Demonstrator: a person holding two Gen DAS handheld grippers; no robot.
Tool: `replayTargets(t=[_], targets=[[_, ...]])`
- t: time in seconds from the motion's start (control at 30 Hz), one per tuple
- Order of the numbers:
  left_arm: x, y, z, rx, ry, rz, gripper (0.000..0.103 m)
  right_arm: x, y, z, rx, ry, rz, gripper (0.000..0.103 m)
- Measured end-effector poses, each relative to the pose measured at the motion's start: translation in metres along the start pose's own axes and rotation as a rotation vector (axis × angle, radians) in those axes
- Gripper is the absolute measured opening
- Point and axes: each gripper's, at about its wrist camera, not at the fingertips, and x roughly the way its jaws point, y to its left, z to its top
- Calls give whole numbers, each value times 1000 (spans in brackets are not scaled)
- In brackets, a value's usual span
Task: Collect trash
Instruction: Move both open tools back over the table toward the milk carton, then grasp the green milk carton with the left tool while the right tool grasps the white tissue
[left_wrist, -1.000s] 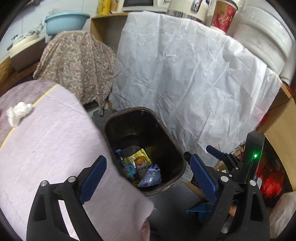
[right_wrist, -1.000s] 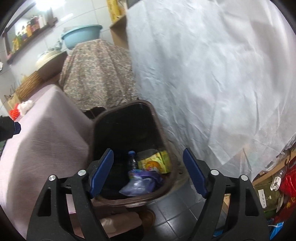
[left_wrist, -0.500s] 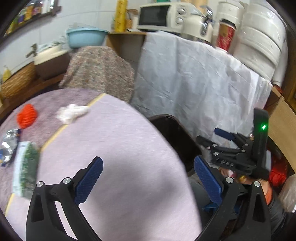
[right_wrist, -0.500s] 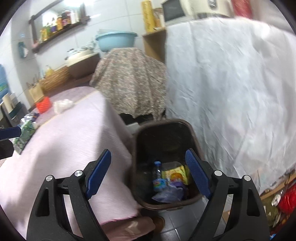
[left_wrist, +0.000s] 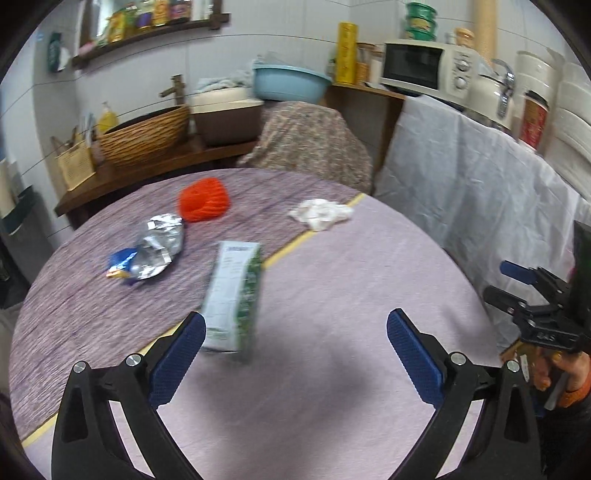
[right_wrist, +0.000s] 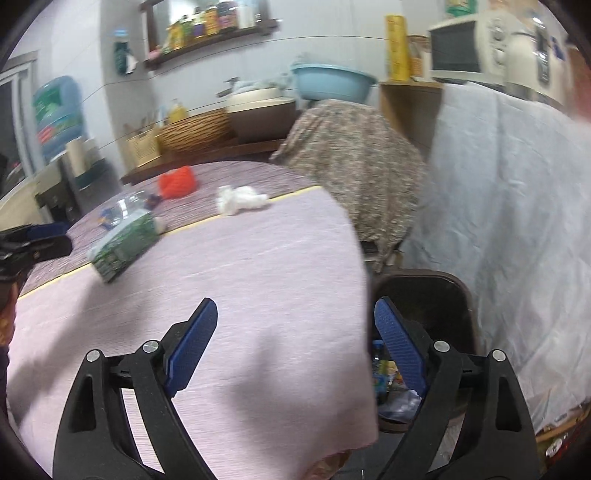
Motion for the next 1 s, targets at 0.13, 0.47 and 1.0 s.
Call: replayTargets(t=[0.13,0.47,1.0], targets=[[1,27,-3,-34,-1,64,98,4,24,6,-52,7,46,88],[39,46,-5,-21,99,117,98,8,52,14,-108,14,86,88],[91,48,14,-6,284,84,91,19,44,24,-67,46,109,88]])
